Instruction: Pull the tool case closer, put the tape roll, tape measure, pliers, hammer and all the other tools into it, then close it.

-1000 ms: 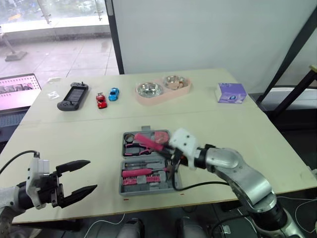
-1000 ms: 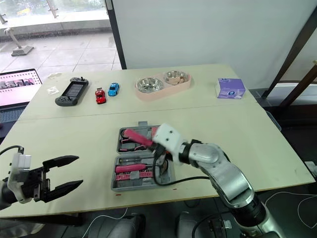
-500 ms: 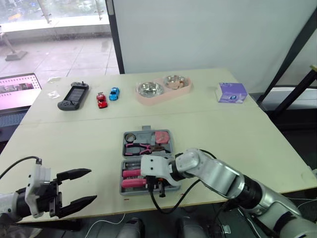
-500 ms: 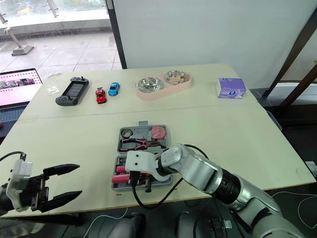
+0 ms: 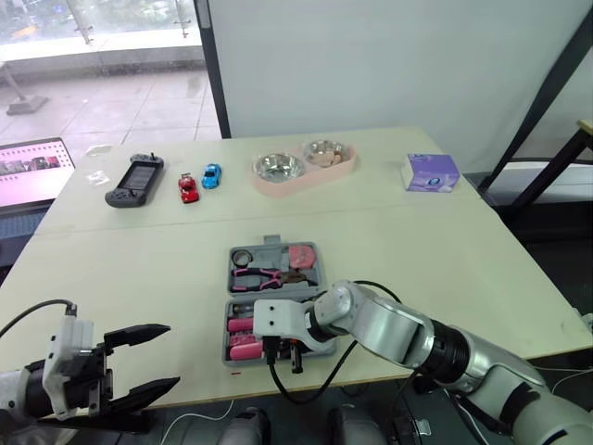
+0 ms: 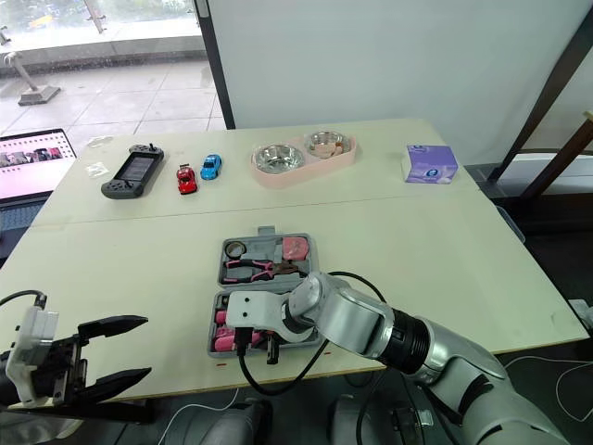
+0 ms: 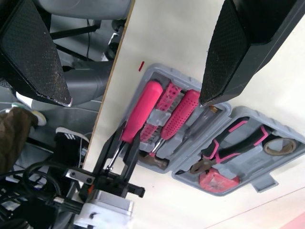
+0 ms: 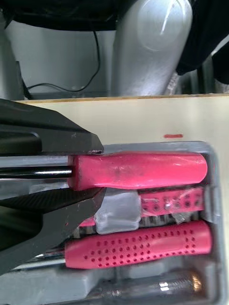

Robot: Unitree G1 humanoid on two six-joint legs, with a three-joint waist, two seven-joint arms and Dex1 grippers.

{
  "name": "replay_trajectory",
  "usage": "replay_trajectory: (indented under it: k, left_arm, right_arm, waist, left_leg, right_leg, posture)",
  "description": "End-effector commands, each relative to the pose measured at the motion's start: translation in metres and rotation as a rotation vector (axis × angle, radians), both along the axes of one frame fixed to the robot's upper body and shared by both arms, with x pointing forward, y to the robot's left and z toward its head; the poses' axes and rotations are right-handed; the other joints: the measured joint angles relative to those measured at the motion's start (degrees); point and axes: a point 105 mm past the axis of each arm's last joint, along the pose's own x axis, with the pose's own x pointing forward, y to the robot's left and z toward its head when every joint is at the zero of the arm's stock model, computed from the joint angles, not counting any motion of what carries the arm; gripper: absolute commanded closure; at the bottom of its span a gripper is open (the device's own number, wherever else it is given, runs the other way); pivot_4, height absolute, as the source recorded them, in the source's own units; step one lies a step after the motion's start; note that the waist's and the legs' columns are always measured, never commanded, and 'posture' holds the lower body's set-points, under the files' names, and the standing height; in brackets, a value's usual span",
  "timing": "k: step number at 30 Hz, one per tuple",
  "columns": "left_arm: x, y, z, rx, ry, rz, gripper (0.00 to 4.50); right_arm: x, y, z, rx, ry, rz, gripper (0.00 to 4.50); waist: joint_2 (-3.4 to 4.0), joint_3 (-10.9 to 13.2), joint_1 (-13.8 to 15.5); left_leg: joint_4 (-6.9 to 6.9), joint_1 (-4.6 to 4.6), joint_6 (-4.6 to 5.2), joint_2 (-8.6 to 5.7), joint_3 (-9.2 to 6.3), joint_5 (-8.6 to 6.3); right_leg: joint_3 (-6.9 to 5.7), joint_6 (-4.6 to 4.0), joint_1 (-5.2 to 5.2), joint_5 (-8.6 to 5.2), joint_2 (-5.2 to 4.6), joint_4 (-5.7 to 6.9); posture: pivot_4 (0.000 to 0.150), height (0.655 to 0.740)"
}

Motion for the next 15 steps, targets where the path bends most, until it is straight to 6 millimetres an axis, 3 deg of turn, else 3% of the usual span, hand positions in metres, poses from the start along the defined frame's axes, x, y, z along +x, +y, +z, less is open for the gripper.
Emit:
replay_trajectory:
  k: [1, 15]
  left_arm:
    - [-0.001, 0.0, 0.009, -0.002, -0.04, 0.007, 0.0]
    - [-0.002, 0.0, 0.008, -0.003, -0.044, 0.026, 0.0]
  right_arm:
    - [-0.001, 0.007, 0.005, 0.01, -0.028, 0.029, 4.09]
    - [0.004, 0.018, -0.001, 0.004, -0.029, 0.012, 4.09]
  waist:
    - [0.0, 0.0, 0.0]
    - [0.0, 0.0, 0.0]
  left_leg:
    - [0.0, 0.0, 0.0, 0.0, 0.0, 0.0]
    - [0.0, 0.0, 0.0, 0.0, -0.01, 0.0]
  right_leg:
    - [0.0, 0.0, 0.0, 0.0, 0.01, 0.0]
    - [0.0, 0.0, -0.04, 0.0, 0.08, 0.0]
  posture:
    - [0.15, 0.7233]
    - [0.15, 0.7233]
